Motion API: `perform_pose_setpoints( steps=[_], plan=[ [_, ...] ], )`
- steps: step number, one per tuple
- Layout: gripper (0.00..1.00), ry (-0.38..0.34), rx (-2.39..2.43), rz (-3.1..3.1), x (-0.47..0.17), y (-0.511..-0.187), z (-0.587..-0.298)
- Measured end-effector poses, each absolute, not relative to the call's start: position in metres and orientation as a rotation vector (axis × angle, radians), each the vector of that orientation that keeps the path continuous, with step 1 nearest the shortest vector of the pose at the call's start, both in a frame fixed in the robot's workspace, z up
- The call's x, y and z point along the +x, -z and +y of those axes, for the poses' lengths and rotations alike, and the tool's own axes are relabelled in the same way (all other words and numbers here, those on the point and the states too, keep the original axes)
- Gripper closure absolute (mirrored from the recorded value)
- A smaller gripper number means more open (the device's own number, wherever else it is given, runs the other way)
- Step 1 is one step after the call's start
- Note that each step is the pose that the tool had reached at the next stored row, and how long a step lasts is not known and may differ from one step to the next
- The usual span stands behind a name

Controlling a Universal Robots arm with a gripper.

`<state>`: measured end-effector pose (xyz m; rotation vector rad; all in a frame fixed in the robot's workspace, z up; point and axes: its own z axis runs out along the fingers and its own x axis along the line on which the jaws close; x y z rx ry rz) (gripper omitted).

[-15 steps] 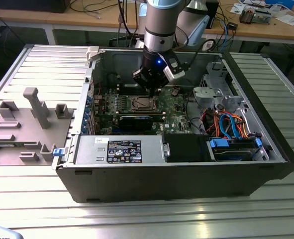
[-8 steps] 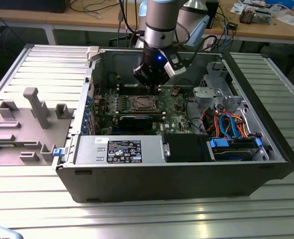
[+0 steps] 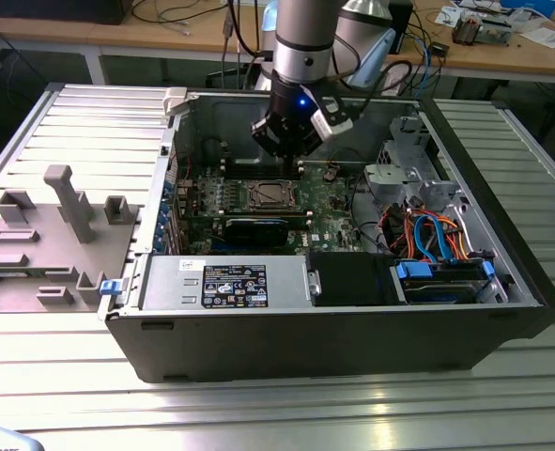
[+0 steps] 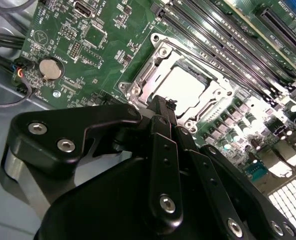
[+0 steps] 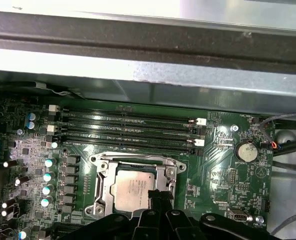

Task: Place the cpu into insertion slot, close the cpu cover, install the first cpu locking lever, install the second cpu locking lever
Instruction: 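Install the first cpu locking lever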

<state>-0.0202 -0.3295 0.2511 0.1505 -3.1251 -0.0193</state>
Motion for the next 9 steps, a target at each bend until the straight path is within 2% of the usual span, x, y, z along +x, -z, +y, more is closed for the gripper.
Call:
perform_pose_setpoints(
  steps=[9],
  plan=[
    [0.89,0.019,0.15,-3.125,-0.0202,-0.2542,-0.3294]
  ],
)
